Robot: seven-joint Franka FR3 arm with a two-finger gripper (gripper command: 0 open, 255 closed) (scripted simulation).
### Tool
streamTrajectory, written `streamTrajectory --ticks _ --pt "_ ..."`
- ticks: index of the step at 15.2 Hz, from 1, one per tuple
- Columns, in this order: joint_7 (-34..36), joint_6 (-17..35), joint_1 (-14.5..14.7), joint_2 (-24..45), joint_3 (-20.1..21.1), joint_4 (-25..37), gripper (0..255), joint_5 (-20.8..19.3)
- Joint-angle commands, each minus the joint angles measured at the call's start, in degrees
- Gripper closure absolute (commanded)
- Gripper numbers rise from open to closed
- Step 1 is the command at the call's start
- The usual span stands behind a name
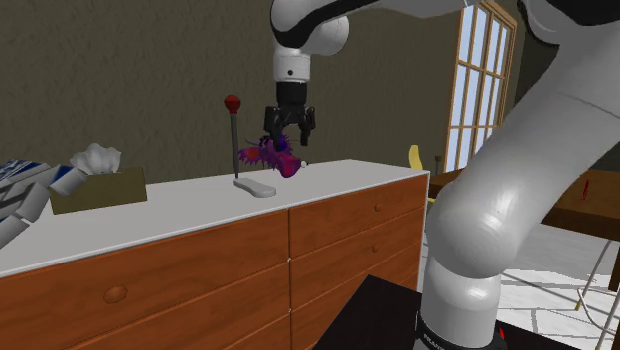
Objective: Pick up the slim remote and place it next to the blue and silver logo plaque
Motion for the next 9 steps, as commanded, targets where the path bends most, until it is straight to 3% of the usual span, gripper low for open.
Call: streamTrajectory --ticks 1,9 --pt "0.0 2.4 0.3 5.2 -0.4 2.1 0 0.8" --pt "-2.1 6.2 0.5 24.2 -2.6 14.9 0 4.6"
